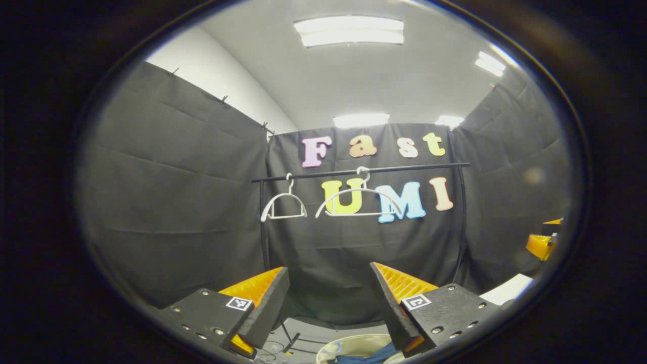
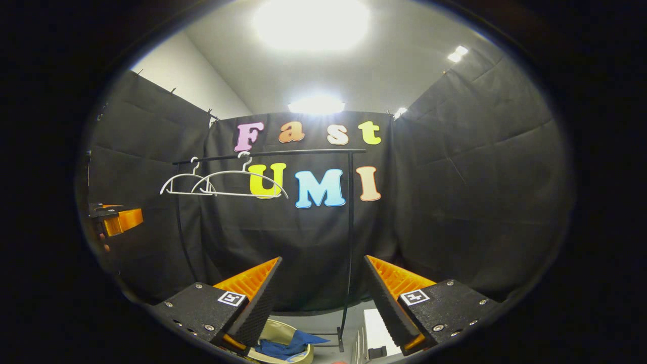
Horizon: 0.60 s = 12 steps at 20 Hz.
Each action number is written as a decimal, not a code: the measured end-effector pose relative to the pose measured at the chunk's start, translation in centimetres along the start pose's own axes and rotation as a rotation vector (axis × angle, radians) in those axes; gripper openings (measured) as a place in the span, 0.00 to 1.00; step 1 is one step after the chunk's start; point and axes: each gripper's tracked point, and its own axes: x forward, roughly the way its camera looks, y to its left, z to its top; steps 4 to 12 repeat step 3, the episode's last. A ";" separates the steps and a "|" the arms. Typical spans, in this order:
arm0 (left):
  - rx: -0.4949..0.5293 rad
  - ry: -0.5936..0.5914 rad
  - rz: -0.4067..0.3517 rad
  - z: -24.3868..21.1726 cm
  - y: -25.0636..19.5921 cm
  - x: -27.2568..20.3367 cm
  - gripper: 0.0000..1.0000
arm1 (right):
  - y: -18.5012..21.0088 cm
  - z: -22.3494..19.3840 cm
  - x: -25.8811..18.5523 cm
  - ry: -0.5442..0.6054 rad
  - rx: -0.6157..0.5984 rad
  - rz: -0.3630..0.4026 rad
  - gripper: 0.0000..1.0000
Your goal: Grasp the clothes on the hanger with both hands and then place them into the laundry hamper below.
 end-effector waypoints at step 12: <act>-0.003 -0.007 0.002 0.2 0.2 -0.1 0.91 | -0.1 0.4 0.1 -0.008 -0.004 0.000 0.95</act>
